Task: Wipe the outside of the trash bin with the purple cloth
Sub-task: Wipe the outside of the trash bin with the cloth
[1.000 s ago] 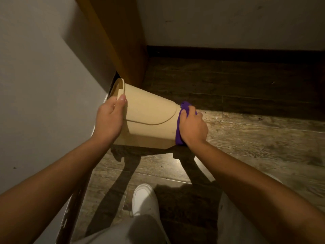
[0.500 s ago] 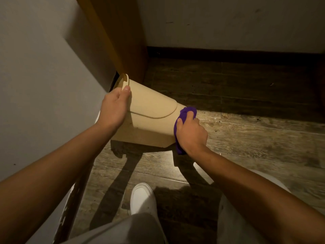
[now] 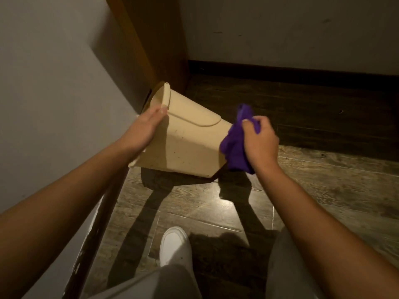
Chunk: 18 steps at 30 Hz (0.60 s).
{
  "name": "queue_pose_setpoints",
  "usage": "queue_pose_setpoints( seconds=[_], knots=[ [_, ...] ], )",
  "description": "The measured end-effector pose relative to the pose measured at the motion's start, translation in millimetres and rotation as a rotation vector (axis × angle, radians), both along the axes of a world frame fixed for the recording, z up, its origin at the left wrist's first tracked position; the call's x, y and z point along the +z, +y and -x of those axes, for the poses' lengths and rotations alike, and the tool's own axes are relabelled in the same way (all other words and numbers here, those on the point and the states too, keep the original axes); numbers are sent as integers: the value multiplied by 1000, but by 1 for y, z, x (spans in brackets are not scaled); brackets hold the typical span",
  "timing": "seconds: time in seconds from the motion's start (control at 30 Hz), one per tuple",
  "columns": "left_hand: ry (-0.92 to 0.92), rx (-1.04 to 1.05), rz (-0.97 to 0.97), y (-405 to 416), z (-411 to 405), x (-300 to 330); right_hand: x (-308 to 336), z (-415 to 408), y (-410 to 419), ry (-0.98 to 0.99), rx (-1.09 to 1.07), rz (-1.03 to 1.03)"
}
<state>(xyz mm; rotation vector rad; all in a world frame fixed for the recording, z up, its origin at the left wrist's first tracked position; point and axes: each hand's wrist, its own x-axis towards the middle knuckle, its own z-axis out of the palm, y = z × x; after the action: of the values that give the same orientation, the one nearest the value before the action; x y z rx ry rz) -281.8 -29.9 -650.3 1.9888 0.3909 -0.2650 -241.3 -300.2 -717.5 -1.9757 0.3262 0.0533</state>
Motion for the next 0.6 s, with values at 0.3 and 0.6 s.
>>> queue_pose_setpoints(
  seconds=[0.3,0.6],
  knots=[
    [-65,198,139,-21,12,-14,28,12,73,-332,245,10],
    [-117,251,332,-10,1,-35,1,35,168,-339,274,296]
  ],
)
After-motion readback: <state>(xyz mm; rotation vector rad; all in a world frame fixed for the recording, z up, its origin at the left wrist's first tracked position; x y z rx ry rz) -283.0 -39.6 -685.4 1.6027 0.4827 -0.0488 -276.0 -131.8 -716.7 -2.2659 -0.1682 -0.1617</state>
